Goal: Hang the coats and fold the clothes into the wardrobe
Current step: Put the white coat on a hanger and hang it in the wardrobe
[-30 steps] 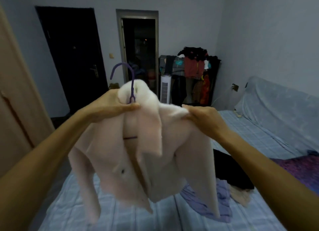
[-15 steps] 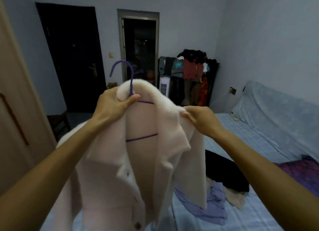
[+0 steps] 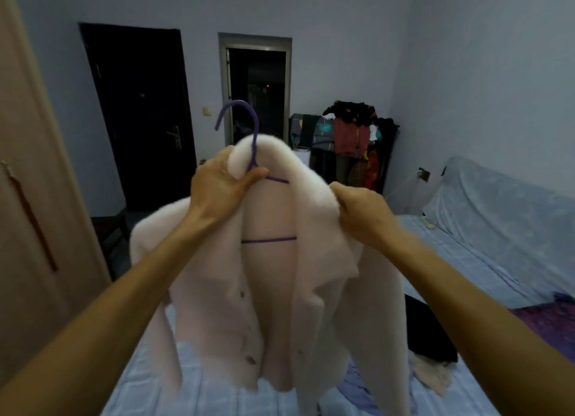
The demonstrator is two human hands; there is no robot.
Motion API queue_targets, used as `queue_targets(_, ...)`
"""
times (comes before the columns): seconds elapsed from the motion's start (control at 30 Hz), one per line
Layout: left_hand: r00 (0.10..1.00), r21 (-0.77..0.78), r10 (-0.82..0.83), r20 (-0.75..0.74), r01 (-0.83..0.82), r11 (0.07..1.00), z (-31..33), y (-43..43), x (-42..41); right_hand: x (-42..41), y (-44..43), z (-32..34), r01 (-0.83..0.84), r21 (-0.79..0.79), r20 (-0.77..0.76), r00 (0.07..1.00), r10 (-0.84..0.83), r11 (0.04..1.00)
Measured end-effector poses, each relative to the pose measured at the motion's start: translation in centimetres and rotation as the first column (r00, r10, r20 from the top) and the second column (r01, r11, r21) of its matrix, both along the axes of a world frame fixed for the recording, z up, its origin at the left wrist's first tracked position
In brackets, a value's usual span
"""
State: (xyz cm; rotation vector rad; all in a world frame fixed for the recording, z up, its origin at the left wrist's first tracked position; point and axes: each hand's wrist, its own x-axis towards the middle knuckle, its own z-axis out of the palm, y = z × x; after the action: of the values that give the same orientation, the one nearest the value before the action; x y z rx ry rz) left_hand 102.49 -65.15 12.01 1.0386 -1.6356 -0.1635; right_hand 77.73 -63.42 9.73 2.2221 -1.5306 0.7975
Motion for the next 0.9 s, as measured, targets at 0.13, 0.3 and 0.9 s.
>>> queue_targets(0.13,0.980,-0.011,0.130,0.149,-0.130,0.991,-0.4,0.1,-2.3,0.4,0.1,-0.9,0.004,0.035,0.047,0.999,-0.006,0.999)
queue_targets(0.3,0.927,0.061,-0.013,0.376,-0.011,0.998,-1.4,-0.4,-1.6,0.0,1.0,-2.6,0.047,-0.142,0.231,0.973,-0.013,0.989)
queue_targets(0.9,0.949,0.097,-0.006,0.315,-0.026,0.995,-4.9,2.0,10.3,7.2,4.8,-0.2,0.156,-0.326,0.187,0.977,-0.099,0.932)
